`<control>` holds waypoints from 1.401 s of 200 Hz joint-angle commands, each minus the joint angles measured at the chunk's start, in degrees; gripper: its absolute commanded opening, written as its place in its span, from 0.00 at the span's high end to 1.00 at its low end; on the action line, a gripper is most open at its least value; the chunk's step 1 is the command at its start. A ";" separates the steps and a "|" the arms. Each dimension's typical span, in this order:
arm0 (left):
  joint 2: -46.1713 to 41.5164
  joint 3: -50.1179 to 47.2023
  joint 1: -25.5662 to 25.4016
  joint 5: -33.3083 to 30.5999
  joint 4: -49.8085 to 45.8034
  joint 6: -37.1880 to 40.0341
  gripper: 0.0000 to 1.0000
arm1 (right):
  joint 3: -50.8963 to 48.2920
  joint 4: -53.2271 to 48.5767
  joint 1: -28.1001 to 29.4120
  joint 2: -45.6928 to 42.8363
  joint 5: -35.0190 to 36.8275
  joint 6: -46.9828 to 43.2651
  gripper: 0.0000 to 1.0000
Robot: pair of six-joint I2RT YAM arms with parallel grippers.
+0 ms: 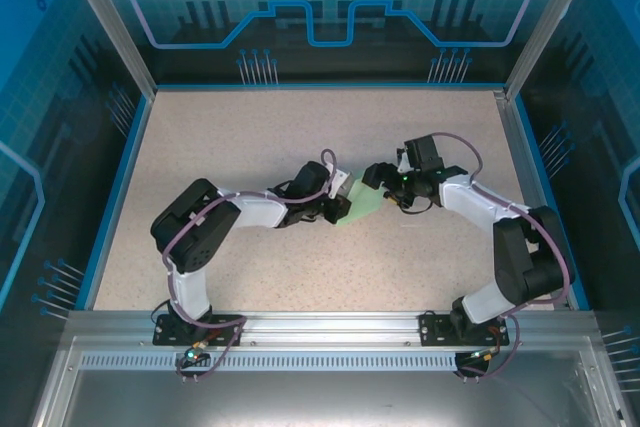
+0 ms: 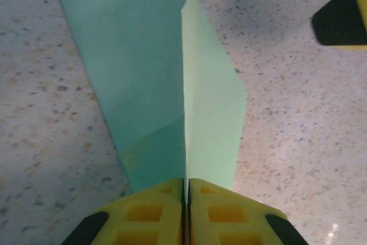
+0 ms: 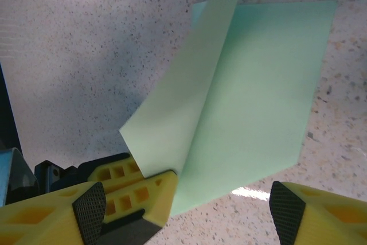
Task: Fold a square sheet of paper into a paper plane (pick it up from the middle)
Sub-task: Fourth fold the wing at the center of the table.
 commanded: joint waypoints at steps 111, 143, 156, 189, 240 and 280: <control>4.49 2.34 2.57 10.73 1.45 -15.42 0.88 | 0.41 6.55 1.20 10.32 -5.33 -7.12 0.34; 5.06 2.22 3.13 12.12 2.52 -16.79 0.86 | 1.47 6.54 1.16 11.80 -5.69 -7.16 0.35; 5.11 1.91 3.40 12.69 3.13 -17.46 0.86 | 1.80 6.54 1.20 12.49 -6.00 -7.14 0.36; 5.31 1.87 3.61 13.36 2.91 -17.81 0.85 | 2.38 6.80 1.20 13.48 -6.59 -6.96 0.37; 6.02 2.41 3.74 13.59 2.12 -17.59 0.87 | 1.51 9.80 1.20 11.16 -7.32 -6.61 0.38; 6.62 3.18 3.69 14.65 1.64 -17.46 0.88 | 1.30 11.18 1.03 13.16 -6.96 -6.27 0.41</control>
